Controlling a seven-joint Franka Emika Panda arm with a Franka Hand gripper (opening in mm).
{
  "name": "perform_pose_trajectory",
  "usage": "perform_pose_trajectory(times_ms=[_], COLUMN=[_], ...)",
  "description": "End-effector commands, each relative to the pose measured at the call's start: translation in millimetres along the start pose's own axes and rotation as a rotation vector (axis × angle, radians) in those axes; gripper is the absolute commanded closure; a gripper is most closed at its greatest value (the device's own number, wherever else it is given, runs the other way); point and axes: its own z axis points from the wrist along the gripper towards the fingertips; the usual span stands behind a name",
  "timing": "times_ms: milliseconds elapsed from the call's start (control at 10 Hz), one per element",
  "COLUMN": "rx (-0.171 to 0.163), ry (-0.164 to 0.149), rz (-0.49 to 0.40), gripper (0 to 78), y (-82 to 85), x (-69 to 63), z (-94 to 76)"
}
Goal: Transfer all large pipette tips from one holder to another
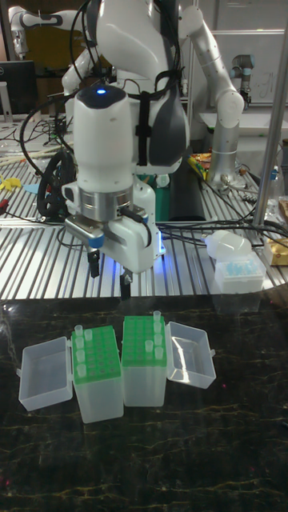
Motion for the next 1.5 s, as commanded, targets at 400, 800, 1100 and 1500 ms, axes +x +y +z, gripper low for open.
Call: perform_pose_trajectory(times_ms=[400, 800, 1100, 1500], rx=[0.004, 0.001, 0.000, -0.004], ry=[0.005, 0.004, 0.005, 0.002], rz=[0.379, 0.418, 0.469, 0.512], gripper=[0.1, 0.1, 0.1, 0.1], y=[36.6, 47.4, 57.0, 67.8], x=[37.1, 36.3, 31.8, 26.6], z=[15.3, 15.8, 16.0, 20.3])
